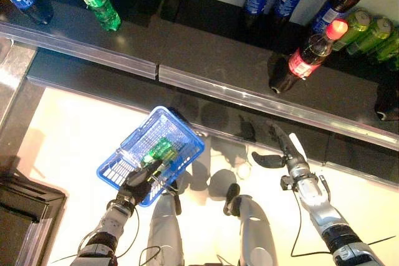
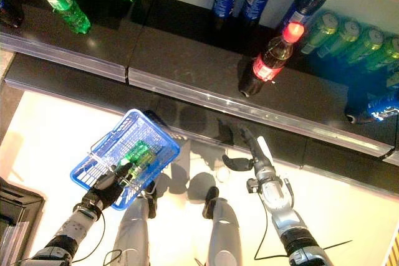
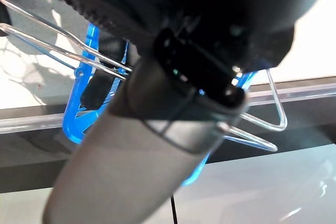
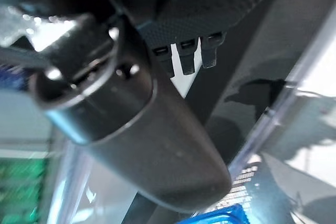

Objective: Pick up the drink and place into the basket.

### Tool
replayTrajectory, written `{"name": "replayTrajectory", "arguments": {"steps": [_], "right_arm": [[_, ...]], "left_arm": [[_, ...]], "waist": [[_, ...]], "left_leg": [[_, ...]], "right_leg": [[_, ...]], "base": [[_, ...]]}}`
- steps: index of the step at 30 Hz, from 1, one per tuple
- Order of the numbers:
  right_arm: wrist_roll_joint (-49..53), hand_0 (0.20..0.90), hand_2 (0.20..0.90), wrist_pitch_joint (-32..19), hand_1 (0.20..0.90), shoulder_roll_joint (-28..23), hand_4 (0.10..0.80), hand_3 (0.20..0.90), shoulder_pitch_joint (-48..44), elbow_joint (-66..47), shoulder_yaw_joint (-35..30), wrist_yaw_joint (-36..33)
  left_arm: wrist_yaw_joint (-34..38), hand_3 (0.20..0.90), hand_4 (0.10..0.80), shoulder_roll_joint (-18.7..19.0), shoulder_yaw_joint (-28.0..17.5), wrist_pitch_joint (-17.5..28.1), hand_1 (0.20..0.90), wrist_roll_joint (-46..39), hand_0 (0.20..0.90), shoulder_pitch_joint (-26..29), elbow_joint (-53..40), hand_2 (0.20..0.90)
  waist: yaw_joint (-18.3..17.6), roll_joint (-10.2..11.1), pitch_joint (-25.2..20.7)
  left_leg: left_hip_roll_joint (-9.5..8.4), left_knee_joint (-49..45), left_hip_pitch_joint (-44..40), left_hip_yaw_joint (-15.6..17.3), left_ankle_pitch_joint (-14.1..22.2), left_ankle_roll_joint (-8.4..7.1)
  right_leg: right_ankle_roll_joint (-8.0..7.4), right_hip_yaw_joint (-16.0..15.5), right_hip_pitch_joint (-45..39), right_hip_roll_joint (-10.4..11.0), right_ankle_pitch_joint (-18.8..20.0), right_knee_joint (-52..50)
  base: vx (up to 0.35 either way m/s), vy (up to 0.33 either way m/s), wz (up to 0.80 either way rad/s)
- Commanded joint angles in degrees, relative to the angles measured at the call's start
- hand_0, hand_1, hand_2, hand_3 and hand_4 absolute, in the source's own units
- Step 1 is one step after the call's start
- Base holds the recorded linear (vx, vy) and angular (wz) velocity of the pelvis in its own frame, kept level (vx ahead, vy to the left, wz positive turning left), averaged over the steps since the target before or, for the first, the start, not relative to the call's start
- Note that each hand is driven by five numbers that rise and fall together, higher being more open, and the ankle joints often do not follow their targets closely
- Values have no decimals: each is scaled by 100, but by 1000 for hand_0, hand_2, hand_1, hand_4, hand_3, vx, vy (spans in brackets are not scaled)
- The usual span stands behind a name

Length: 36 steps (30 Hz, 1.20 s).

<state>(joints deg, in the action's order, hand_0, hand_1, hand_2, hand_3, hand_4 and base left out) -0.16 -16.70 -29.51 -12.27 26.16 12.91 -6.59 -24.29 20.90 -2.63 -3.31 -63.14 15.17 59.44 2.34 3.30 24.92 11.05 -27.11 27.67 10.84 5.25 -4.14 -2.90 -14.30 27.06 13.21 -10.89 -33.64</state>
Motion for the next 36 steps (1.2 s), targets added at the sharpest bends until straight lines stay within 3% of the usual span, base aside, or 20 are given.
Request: {"name": "replayTrajectory", "arguments": {"steps": [1, 10, 17, 23, 36], "right_arm": [[-490, 900, 900, -503, 900, -368, 800, 900, 36, -719, -110, -160], [-1445, 900, 900, -602, 900, -1062, 800, 900, -212, -1785, -48, -557], [-1512, 900, 900, -645, 900, -1326, 800, 900, -305, -2136, -292, -1211], [-945, 900, 900, -753, 900, -1197, 800, 900, -227, -2022, -735, -1667], [-256, 900, 900, -881, 900, -714, 800, 900, 76, -1429, -1242, -1898]], "left_arm": [[-516, 200, 100, 137, 398, -16, 300, -257, 300, -692, -426, 300], [-621, 200, 100, 129, 453, 52, 300, -283, 300, -621, -331, 300], [-648, 200, 100, 124, 464, 78, 300, -297, 300, -568, -277, 300], [-716, 200, 100, 78, 399, 93, 300, -291, 300, -560, -216, 300], [-716, 200, 100, 48, 290, 35, 300, -198, 300, -563, -153, 300]], "waist": [[75, 49, -324], [69, 15, -253], [31, -18, -190], [-24, -91, -147], [-101, -128, -117]], "left_leg": [[64, 417, -392, -104, -122, 96], [25, 523, -437, -68, -131, 130], [-17, 534, -489, -51, -75, 178], [-69, 523, -522, -19, -15, 222], [-178, 508, -608, 0, 73, 323]], "right_leg": [[-750, 122, 164, 400, 818, 105], [-790, 26, 160, 454, 849, 88], [-825, 0, 173, 493, 912, 47], [-841, 27, 211, 501, 925, -30], [-841, 25, 262, 525, 994, -147]], "base": [[-16, -10, 16], [-4, 0, 4], [0, 0, 0], [1, 17, 1], [0, 0, 0]]}}
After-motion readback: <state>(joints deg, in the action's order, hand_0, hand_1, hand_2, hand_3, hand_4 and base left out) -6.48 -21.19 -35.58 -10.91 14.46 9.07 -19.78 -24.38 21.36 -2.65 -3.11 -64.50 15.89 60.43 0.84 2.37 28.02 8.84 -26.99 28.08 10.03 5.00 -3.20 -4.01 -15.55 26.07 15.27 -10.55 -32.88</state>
